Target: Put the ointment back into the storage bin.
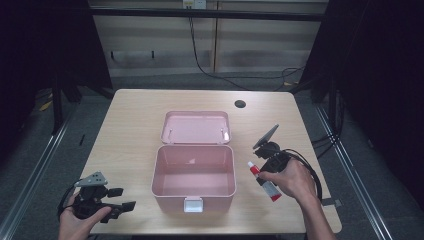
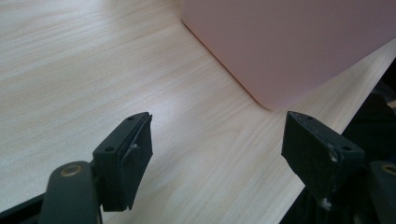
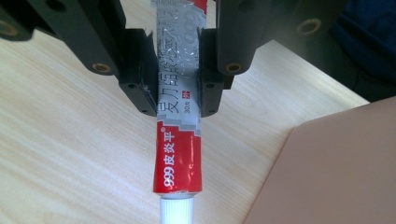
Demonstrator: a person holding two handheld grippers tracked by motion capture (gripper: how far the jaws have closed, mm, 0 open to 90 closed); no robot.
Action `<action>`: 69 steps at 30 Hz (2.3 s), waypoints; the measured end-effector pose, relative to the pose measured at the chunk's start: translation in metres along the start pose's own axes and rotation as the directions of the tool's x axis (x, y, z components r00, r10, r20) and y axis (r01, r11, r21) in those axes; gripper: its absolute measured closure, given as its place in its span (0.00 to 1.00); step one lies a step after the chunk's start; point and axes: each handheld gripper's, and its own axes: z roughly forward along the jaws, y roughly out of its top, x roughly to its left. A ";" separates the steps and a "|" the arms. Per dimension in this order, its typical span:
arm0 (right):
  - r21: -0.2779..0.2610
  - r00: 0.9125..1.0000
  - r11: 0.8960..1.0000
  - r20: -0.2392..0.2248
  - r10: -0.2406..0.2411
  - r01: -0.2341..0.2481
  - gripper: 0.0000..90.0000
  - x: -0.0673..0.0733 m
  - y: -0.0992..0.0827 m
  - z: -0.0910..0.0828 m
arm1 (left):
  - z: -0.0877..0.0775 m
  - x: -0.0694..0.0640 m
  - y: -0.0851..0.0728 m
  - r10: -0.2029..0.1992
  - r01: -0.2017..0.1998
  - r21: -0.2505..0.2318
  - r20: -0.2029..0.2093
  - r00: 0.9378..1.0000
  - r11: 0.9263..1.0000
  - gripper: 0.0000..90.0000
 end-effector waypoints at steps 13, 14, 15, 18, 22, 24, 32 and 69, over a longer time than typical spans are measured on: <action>-0.007 0.993 0.993 -0.008 -0.118 0.118 0.79 0.002 0.000 -0.030 | 0.000 0.001 0.000 -0.010 0.010 -0.007 0.007 1.000 1.000 0.25; -0.008 0.992 0.992 -0.008 -0.124 0.124 0.79 0.003 0.000 -0.032 | 0.000 0.001 0.000 -0.009 0.009 -0.006 0.007 1.000 1.000 0.25; -0.009 0.991 0.991 -0.016 -0.133 0.133 0.79 0.003 0.001 -0.034 | 0.000 0.001 0.000 -0.008 0.008 -0.005 0.007 1.000 1.000 0.25; -0.026 0.988 0.988 -0.033 -0.150 0.149 0.79 0.004 0.002 -0.040 | 0.000 0.001 0.000 -0.009 0.009 -0.005 0.008 1.000 1.000 0.25; -0.046 0.984 0.984 -0.039 -0.176 0.174 0.79 0.005 0.003 -0.049 | 0.000 0.001 0.000 -0.009 0.009 -0.005 0.007 1.000 1.000 0.25; -0.041 0.981 0.981 -0.039 -0.189 0.187 0.79 0.006 0.004 -0.052 | 0.000 0.001 0.000 -0.009 0.010 -0.004 0.007 1.000 1.000 0.25; -0.060 0.967 0.968 -0.052 -0.249 0.245 0.79 0.013 0.007 -0.060 | 0.000 0.001 0.000 -0.005 0.005 0.005 0.011 1.000 1.000 0.25; -0.098 0.864 0.869 -0.098 -0.494 0.485 0.79 0.077 0.055 -0.073 | 0.000 0.001 0.000 -0.010 0.010 -0.001 0.022 1.000 1.000 0.20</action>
